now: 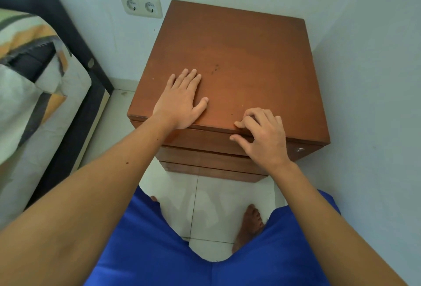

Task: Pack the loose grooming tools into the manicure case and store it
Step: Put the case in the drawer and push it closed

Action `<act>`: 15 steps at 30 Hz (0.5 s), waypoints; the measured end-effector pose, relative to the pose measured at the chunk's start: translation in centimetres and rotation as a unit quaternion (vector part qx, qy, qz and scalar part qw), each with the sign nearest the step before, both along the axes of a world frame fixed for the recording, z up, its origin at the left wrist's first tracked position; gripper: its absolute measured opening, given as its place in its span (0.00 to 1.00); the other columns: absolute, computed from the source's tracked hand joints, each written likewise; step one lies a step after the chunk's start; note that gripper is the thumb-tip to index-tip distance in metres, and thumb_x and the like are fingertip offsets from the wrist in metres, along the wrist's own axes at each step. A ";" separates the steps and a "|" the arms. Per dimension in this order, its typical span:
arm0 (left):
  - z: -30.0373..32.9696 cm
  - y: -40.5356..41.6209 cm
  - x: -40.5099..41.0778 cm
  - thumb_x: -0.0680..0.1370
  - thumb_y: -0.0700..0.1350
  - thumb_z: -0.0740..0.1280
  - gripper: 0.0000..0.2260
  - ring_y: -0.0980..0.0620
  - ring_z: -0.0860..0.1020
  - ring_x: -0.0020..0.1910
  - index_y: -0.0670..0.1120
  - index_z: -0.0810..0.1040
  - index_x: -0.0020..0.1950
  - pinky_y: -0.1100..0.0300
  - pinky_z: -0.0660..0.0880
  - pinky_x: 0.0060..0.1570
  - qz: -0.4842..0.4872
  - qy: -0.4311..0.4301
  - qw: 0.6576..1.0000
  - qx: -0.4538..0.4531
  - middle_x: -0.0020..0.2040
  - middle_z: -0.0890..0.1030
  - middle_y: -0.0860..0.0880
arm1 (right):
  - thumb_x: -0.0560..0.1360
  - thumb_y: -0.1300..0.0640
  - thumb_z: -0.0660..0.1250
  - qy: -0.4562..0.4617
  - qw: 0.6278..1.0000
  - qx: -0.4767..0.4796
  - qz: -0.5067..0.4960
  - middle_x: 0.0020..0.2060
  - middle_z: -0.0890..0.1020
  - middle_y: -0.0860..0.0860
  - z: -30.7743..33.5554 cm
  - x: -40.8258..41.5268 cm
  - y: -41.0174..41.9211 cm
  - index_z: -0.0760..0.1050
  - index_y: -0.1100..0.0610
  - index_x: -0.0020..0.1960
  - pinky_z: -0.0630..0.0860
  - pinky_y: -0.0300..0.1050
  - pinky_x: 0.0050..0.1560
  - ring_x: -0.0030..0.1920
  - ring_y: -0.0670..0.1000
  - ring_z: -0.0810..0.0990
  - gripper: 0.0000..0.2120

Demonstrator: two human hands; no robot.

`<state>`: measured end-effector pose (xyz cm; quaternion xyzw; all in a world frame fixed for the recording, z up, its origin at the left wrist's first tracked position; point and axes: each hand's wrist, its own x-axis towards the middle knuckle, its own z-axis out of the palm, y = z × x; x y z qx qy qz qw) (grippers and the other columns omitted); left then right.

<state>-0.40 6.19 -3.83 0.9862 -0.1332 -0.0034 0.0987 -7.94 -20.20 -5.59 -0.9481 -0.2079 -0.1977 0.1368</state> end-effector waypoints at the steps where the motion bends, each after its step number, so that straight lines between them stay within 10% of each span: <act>1: 0.0 0.0 0.0 0.86 0.63 0.50 0.34 0.47 0.47 0.87 0.46 0.53 0.87 0.45 0.44 0.85 0.001 -0.001 1.000 0.000 0.88 0.53 0.47 | 0.71 0.42 0.79 0.008 1.000 0.004 0.001 0.54 0.80 0.49 0.2 0.0 0.0 0.81 0.52 0.50 0.68 0.49 0.48 0.55 0.53 0.78 0.16; 10: -0.3 0.0 0.1 0.84 0.65 0.48 0.36 0.49 0.47 0.87 0.47 0.53 0.87 0.46 0.44 0.85 -0.001 -0.004 1.000 -0.008 0.88 0.53 0.48 | 0.79 0.37 0.66 0.127 0.987 0.073 -0.060 0.62 0.78 0.46 2.6 5.5 1.2 0.79 0.48 0.65 0.72 0.52 0.66 0.64 0.51 0.74 0.21; 15: -0.5 0.0 0.1 0.85 0.65 0.48 0.35 0.51 0.45 0.87 0.48 0.52 0.88 0.48 0.43 0.85 0.000 -0.003 1.000 -0.004 0.88 0.51 0.49 | 0.81 0.31 0.54 0.207 0.967 -0.021 -0.145 0.85 0.58 0.51 2.4 7.8 1.9 0.58 0.54 0.84 0.52 0.54 0.84 0.85 0.54 0.52 0.40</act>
